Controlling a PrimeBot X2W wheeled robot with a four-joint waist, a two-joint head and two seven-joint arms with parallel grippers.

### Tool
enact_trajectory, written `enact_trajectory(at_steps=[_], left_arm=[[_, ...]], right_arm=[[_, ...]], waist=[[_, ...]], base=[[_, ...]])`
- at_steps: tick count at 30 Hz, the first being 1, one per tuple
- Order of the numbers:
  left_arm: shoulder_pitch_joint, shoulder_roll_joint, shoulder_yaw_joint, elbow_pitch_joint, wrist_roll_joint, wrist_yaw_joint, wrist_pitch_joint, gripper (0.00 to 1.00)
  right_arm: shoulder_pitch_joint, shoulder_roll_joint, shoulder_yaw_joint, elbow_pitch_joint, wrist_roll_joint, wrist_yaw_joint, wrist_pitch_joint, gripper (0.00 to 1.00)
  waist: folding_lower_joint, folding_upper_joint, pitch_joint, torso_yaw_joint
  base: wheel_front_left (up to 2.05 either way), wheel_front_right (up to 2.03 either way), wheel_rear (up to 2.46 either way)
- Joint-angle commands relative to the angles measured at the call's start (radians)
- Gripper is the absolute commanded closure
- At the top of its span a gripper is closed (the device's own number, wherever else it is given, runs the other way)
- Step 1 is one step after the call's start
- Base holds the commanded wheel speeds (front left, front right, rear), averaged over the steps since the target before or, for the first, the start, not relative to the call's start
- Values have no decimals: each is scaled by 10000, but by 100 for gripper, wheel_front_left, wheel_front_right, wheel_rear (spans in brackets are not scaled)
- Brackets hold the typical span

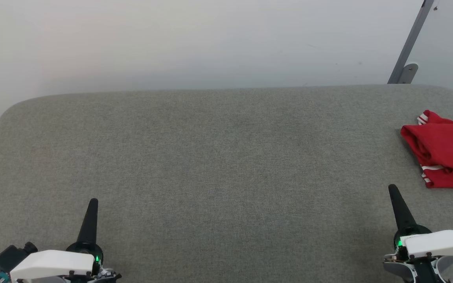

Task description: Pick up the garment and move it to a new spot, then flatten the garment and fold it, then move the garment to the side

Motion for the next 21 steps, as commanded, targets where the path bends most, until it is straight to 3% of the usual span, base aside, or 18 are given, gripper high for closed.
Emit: enact_trajectory(at_steps=[1,21], left_arm=[[-254,2,70,-23,-221,-38,66,100],[-589,-123,181,201,-1631,-45,516,100]], right_arm=[[-180,20,-43,-35,260,1,76,100],[-401,92,-71,62,1796,1,431,100]], waist=[[0,-1,4,-2],[0,-1,54,-26]], base=[[0,0,0],[0,0,0]])
